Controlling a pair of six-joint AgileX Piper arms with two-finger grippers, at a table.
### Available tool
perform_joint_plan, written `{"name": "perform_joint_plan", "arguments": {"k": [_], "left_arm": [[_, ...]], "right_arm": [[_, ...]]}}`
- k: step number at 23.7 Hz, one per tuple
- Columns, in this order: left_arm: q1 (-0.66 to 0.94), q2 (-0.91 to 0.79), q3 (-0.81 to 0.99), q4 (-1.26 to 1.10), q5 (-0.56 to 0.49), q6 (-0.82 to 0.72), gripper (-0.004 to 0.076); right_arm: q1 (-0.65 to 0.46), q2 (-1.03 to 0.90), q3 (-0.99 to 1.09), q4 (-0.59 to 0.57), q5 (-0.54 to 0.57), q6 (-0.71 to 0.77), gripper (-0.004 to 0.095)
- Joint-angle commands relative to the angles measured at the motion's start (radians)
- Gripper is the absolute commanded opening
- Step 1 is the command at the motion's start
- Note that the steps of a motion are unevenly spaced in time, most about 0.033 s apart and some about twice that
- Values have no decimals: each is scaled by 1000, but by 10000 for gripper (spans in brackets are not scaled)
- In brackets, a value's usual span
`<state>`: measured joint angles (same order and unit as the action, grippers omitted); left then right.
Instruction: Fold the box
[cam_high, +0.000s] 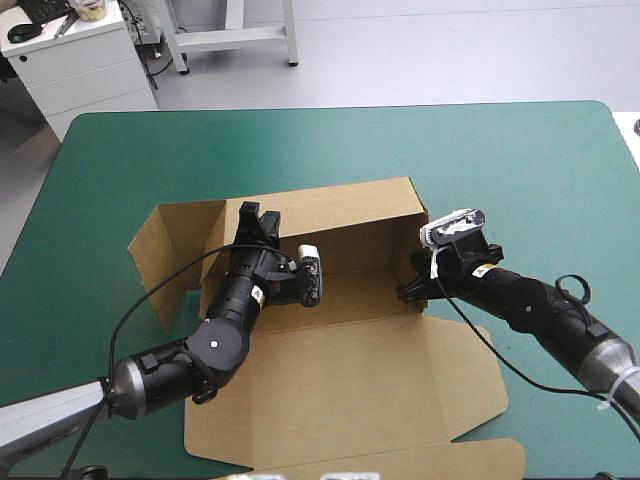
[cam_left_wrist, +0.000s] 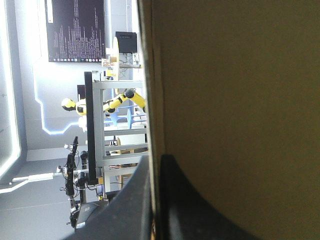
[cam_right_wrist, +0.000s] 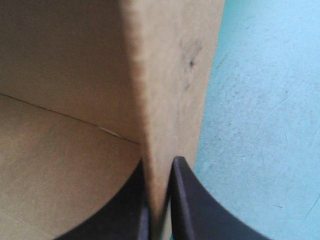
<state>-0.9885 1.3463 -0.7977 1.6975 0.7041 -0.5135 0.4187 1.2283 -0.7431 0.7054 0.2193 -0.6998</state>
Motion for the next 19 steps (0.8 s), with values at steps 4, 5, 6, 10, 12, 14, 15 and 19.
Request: {"name": "perform_joint_plan", "arguments": {"k": [4, 5, 6, 10, 12, 14, 15, 19], "left_arm": [[-9, -22, -23, 103, -52, -2, -10], [-9, -22, -23, 103, -52, -2, -9], [-9, -22, -23, 103, -52, -2, -8], [-9, -22, -23, 103, -63, -2, 97], [-9, -22, -23, 105, -63, -2, 235], [-20, -22, -23, 105, -51, -2, 362], [-31, -22, -23, 105, -40, -2, 383], [-123, -22, -23, 105, 66, -2, 388]], "right_arm": [[12, -37, -35, 39, -35, -14, -15], [12, -37, -35, 39, -37, -14, -14], [12, -37, -35, 39, -42, -14, -15], [12, -37, -35, 48, -100, -10, -14], [12, -37, -35, 51, -116, -10, -14], [12, -37, -35, 59, -147, -6, -14], [12, -35, -35, 59, -160, -6, -14], [12, -6, -40, 75, -219, -3, -14]]}}
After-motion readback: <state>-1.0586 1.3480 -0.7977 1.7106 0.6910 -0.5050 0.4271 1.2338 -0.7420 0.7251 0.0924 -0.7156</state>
